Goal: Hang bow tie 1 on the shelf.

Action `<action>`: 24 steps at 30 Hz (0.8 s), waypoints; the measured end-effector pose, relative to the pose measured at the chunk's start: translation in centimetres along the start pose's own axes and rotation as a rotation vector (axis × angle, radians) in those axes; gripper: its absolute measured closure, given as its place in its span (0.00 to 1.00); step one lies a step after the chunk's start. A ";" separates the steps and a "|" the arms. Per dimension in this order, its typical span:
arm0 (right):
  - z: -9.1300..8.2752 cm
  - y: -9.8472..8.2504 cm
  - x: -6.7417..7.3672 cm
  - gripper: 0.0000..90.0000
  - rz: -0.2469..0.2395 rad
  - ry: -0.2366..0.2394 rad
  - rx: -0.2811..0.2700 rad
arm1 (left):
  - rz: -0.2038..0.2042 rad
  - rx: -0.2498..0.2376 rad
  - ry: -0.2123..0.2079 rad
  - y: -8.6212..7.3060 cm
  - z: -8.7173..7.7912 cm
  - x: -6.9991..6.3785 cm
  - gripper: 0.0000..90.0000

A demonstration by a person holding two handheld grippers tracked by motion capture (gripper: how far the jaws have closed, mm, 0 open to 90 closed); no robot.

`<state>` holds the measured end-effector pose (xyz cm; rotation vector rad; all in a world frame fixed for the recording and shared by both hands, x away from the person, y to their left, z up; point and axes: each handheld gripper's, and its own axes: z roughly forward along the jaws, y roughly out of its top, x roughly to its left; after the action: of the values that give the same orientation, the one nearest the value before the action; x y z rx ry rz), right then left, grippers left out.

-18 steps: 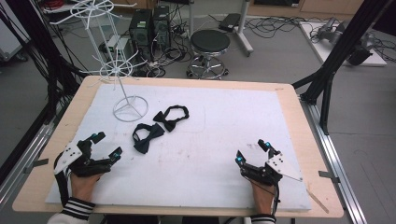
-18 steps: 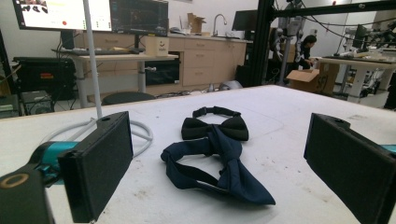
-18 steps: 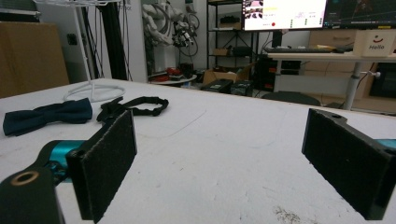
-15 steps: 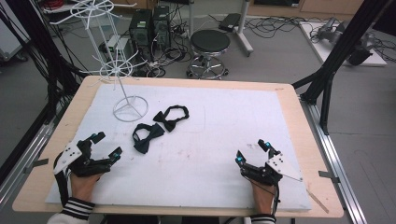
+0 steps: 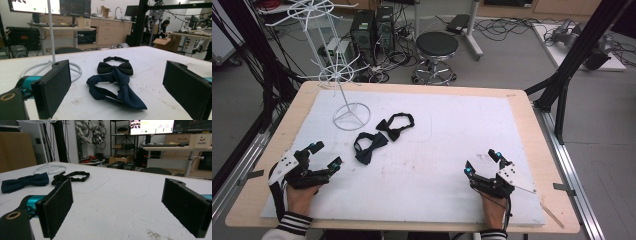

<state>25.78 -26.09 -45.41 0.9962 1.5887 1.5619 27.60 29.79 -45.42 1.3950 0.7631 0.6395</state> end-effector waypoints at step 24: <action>-0.1 0.0 0.1 0.10 0.003 0.000 -0.005 | 0.086 0.132 -0.004 5.1 2.1 0.0 0.09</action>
<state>25.66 -26.08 -45.44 0.9962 1.5833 1.5670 29.47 28.98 -40.36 1.5560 0.7562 0.6624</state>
